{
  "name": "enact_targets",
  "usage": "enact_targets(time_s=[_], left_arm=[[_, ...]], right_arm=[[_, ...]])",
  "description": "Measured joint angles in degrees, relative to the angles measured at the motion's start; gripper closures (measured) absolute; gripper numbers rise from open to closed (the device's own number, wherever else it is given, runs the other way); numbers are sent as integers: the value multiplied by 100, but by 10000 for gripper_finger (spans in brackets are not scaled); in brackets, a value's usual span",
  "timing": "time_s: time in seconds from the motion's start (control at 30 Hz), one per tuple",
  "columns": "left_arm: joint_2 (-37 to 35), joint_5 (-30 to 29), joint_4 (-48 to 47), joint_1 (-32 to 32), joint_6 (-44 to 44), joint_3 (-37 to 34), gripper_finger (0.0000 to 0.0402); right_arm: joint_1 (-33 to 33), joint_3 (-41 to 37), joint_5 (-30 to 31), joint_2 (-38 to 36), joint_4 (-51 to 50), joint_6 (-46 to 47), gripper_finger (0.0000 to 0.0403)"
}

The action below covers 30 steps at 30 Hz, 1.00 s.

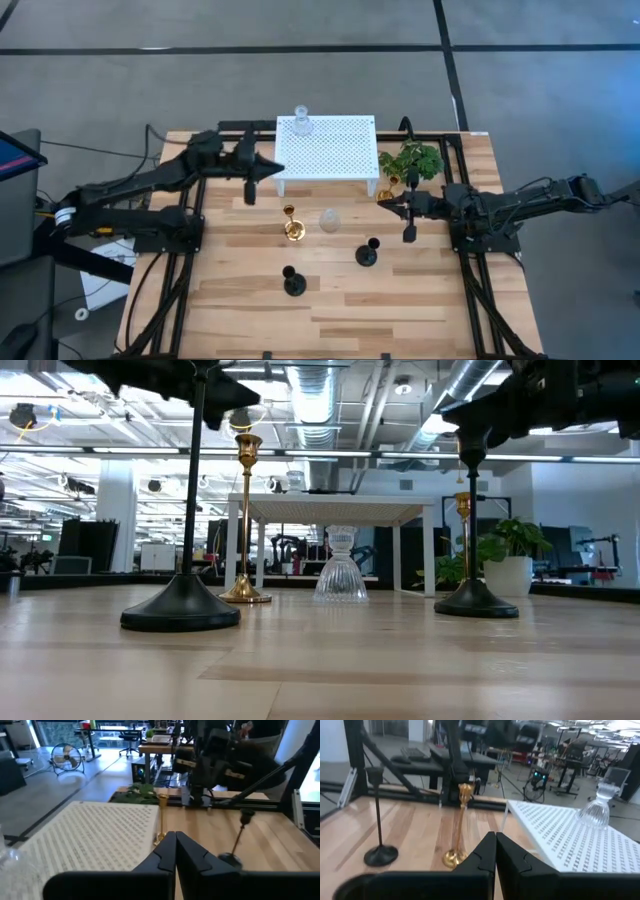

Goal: Pick & Place candle stick holders
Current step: Put the transparent candle holder on the shelf aligned with the other transparent candle holder

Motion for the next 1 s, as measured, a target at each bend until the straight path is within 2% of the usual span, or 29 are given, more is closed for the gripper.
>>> enact_targets(time_s=[0.2, 0.4, 0.57, 0.77, 1.0], left_arm=[[-738, -279, -115, -233, -239, -678, 398], [-1129, -278, -120, -431, -256, -1094, 397], [-1177, -279, -97, -479, -254, -1217, 398], [-1175, -280, -107, -479, -219, -1329, 398], [-1179, -280, -64, -479, -215, -1329, 397]], right_arm=[[220, 0, 389, 25, 157, 245, 403], [746, 0, 1330, 214, 250, 457, 403], [1203, 0, 1937, 525, 700, 466, 403], [1533, 0, 2384, 1066, 1437, 444, 403], [1641, 444, 2540, 2038, 1783, 467, 403]])
